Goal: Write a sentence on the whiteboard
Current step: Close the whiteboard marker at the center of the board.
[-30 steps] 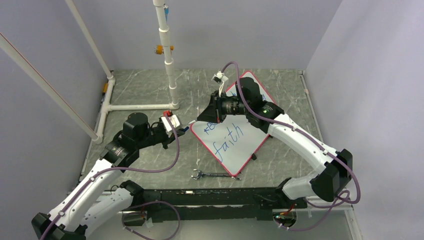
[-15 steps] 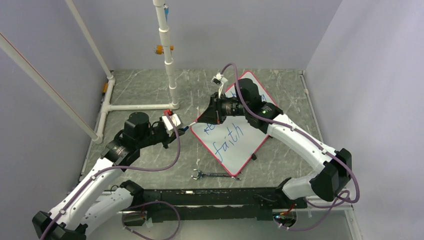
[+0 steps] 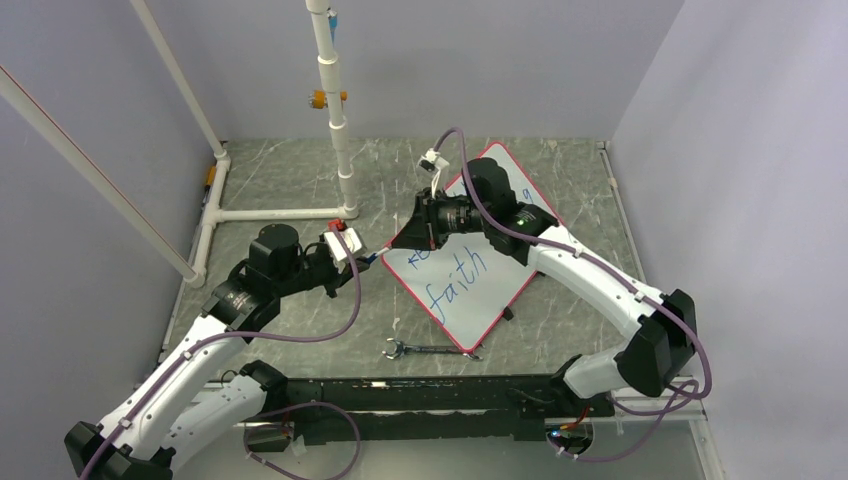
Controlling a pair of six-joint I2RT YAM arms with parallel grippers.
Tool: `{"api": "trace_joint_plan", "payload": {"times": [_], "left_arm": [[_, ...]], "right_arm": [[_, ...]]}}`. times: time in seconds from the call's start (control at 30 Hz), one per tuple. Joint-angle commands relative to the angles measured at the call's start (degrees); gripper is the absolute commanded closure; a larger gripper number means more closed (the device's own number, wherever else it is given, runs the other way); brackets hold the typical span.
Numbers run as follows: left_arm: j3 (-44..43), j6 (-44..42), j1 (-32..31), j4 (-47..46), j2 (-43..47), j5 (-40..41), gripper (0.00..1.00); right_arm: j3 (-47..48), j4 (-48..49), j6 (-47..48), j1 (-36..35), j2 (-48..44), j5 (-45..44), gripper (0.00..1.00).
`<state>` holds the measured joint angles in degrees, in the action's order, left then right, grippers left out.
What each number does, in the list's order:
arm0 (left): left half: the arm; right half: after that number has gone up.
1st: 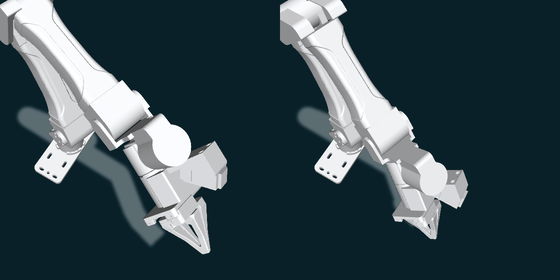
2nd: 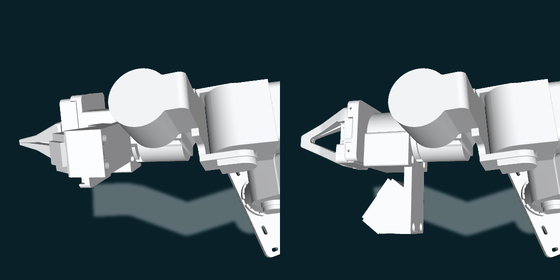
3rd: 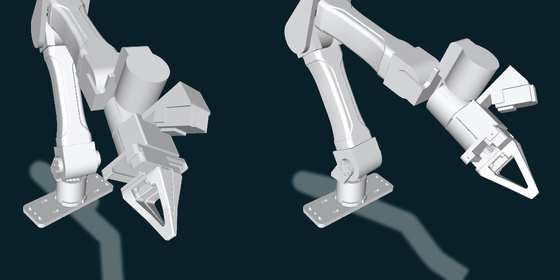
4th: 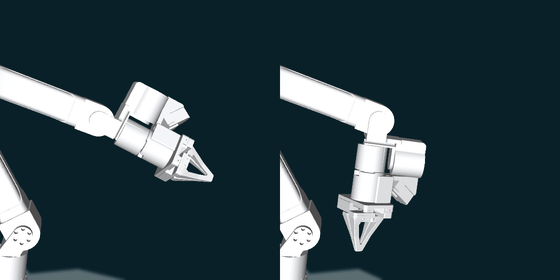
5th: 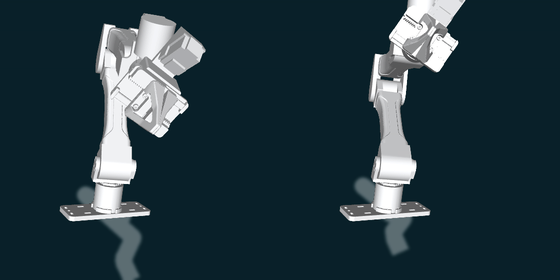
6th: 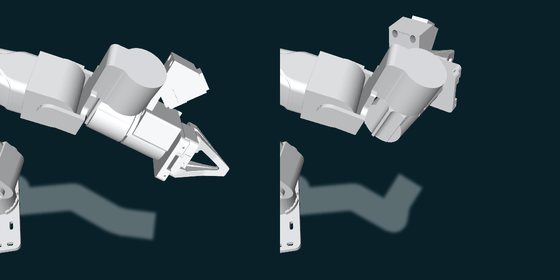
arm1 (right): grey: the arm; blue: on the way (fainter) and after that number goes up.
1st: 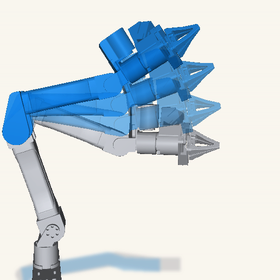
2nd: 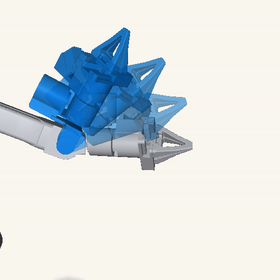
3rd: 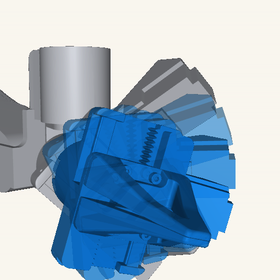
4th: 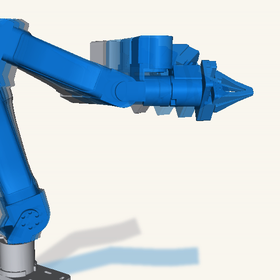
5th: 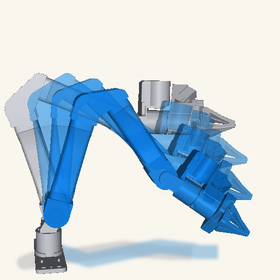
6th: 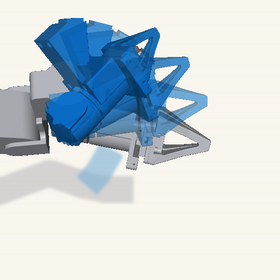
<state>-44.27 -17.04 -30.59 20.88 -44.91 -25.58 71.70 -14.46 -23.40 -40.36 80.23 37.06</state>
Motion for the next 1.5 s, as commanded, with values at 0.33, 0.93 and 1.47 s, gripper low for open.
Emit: {"api": "trace_joint_plan", "payload": {"times": [0.33,0.93,1.47], "left_arm": [[-1.17,0.34,-0.22,-1.38,0.28,-1.7,1.0],[-0.96,0.33,-0.18,-2.02,1.06,-1.35,1.0],[-2.45,1.05,-0.17,-1.47,2.23,-8.49,1.0]], "right_arm": [[6.7,-4.03,4.63,-2.67,5.25,0.18,1.0],[16.77,-14.07,12.16,-6.26,13.72,1.51,1.0],[10.53,-6.15,15.92,-10.74,12.58,4.66,1.0]]}}
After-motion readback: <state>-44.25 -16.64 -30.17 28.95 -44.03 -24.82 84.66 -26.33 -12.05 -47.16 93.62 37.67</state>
